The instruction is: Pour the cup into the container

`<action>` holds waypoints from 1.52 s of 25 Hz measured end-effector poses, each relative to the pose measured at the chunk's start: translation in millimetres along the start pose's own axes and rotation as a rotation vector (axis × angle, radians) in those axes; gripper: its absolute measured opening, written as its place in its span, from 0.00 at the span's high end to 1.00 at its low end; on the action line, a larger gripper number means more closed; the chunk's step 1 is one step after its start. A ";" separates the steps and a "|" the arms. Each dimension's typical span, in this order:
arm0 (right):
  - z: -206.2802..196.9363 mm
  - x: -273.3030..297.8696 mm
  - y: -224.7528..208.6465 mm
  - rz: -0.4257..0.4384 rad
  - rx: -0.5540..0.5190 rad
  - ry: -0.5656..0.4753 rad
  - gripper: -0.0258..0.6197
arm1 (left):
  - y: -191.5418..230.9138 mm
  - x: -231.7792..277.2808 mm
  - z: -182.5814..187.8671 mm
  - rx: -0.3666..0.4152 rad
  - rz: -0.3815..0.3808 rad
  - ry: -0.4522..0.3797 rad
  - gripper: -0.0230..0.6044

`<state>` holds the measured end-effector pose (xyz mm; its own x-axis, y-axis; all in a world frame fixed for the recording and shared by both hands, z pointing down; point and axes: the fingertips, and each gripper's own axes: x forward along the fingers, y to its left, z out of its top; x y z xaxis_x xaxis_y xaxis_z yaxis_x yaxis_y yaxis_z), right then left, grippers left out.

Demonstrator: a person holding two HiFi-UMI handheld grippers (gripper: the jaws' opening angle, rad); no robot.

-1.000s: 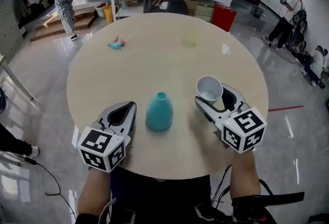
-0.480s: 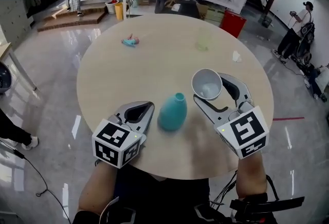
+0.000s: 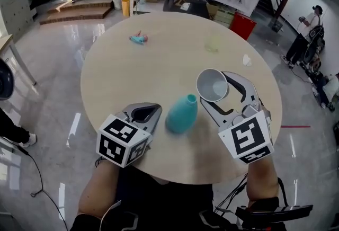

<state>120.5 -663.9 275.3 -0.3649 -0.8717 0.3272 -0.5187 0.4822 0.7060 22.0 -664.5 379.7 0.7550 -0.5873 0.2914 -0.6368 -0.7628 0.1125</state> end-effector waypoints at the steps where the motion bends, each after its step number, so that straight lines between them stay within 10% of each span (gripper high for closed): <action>1: 0.0 1.0 0.1 0.000 -0.015 0.006 0.48 | -0.2 1.5 -1.3 -0.003 -0.005 0.012 0.96; 38: 12.8 4.7 5.9 -0.059 -0.322 0.090 0.48 | -1.4 1.2 -3.8 -0.004 -0.006 0.021 0.96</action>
<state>105.8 -664.1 273.0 -0.2641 -0.9083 0.3243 -0.2608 0.3910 0.8827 23.2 -663.0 383.6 0.7555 -0.5771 0.3102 -0.6330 -0.7650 0.1184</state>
